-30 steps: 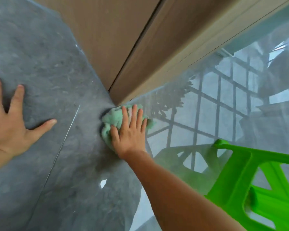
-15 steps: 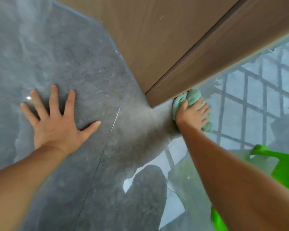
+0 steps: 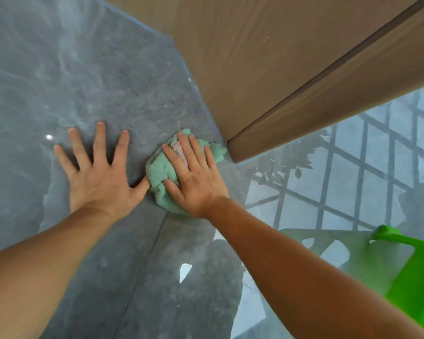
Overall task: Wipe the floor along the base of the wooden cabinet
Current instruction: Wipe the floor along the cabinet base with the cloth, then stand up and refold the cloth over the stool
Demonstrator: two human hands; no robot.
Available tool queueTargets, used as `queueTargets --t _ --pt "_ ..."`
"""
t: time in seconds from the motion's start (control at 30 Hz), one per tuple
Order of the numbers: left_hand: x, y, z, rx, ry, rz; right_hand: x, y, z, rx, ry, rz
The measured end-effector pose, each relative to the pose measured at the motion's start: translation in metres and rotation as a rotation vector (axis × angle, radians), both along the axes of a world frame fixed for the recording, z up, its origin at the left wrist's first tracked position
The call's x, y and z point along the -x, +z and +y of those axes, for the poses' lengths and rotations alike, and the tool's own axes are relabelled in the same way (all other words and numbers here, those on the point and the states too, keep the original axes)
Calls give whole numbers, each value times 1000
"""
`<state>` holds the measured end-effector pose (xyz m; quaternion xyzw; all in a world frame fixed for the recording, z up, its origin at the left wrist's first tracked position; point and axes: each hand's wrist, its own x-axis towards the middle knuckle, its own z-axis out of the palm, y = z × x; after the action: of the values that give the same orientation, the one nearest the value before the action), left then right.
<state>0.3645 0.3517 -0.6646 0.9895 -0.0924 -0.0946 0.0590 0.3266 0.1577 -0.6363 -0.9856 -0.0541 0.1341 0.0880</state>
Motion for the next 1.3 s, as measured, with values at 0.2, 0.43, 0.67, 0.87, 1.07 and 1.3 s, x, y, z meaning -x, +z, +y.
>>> queueTargets --t 0.2,0.43,0.67,0.87,1.07,1.3 --pt "-1 2 1 21 1 27 -75 23 -12 -174 -253 175" --pt "53 70 -31 504 382 453 38 80 73 -852 -941 497" --pt "179 279 7 963 1041 1230 158 278 57 -911 -1140 813" --pt "238 462 -39 1154 1019 1393 224 442 7 -927 -1149 696" --pt "266 524 -162 1071 749 1469 287 515 -105 -819 -1260 317" --pt "316 559 -321 979 397 1546 385 557 -218 -595 -1483 -117"
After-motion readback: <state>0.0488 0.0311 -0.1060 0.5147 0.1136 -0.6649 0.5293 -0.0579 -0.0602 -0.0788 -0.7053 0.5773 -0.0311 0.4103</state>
